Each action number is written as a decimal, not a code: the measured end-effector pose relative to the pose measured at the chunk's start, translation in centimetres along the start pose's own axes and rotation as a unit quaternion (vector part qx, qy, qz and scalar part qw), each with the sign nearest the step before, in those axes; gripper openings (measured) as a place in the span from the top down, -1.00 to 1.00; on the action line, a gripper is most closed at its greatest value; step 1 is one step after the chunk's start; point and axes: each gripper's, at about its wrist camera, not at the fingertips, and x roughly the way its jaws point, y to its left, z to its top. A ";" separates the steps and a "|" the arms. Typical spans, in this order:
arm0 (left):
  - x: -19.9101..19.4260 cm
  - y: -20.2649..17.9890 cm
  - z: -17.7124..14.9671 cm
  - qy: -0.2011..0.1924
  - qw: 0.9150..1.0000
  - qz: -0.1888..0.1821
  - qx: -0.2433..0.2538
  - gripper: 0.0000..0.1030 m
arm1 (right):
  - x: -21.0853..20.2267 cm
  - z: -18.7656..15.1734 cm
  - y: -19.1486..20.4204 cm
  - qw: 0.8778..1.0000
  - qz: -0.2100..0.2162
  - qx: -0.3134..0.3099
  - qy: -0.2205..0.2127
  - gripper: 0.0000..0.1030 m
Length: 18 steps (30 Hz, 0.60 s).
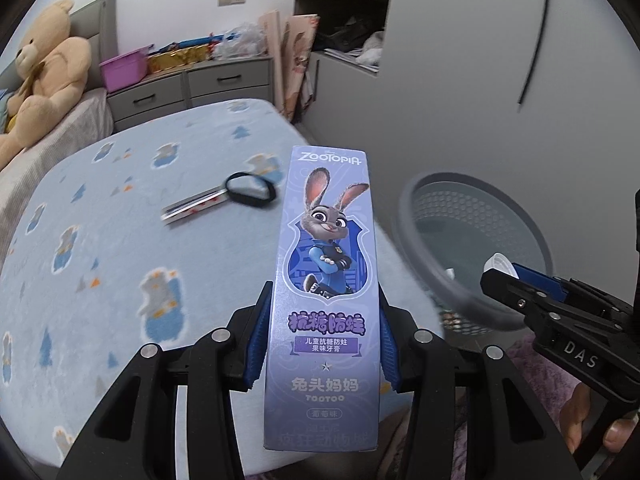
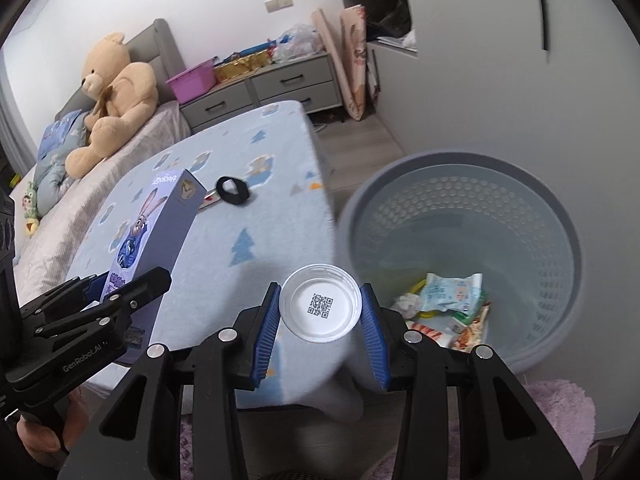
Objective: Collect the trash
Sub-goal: 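Carry the purple box and white cap over the grey basket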
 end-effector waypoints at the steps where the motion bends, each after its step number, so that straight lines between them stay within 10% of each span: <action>1: 0.1 -0.8 0.2 0.000 1.000 -0.006 0.004 0.13 | -0.2 0.1 -0.8 1.000 -0.005 0.005 0.000 0.24; 18: 7.3 -12.3 4.7 0.042 0.994 -0.069 0.075 0.13 | 0.8 2.4 -11.8 0.995 -0.068 0.071 0.010 0.23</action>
